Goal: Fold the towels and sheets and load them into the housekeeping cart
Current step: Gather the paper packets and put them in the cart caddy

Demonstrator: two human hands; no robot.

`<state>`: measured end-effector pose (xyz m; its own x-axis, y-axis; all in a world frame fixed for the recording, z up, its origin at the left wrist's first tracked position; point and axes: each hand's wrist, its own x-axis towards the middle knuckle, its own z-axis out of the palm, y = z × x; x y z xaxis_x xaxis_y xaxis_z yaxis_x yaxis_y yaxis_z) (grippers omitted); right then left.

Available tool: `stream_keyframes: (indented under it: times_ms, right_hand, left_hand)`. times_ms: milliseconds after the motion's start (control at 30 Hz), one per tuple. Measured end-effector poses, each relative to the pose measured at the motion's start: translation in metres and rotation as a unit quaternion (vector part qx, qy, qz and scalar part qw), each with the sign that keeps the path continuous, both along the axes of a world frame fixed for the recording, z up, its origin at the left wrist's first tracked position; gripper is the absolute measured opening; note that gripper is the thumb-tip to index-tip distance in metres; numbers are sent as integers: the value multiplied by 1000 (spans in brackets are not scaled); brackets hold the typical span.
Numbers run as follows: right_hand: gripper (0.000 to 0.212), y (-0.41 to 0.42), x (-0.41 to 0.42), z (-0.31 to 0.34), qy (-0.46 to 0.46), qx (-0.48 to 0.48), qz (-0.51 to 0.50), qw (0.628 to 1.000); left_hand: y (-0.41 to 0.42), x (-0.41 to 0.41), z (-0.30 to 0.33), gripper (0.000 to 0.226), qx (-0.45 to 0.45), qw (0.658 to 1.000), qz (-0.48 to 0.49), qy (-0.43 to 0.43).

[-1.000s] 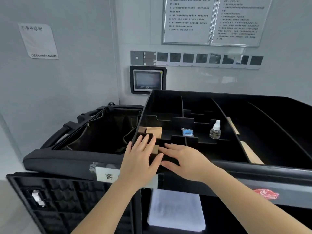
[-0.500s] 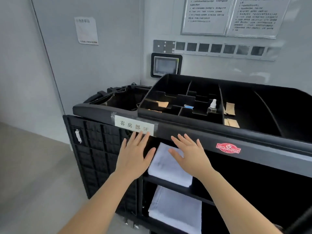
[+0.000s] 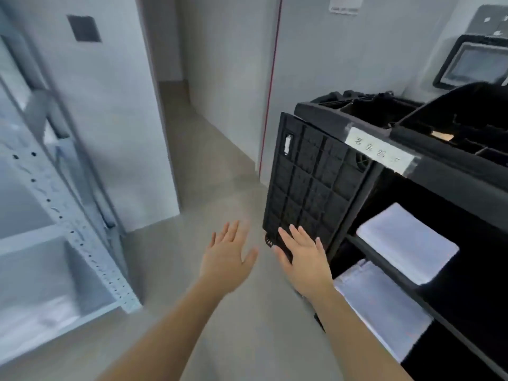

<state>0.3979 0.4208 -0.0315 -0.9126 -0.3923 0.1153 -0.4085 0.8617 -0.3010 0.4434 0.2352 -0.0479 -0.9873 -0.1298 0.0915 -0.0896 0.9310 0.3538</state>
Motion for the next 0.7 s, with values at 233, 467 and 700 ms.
stream_keyframes:
  times_ms: [233, 467, 700]
  right_hand:
    - [54, -146, 59, -26, -23, -8, 160, 987]
    - [52, -316, 194, -48, -52, 0, 335, 941]
    - [53, -454, 375, -67, -84, 29, 483, 871]
  left_hand:
    - [-117, 126, -25, 66, 38, 980, 197, -6]
    - [-232, 304, -44, 65, 68, 922, 382, -8]
    - [-320, 498, -53, 64, 69, 853, 518, 3]
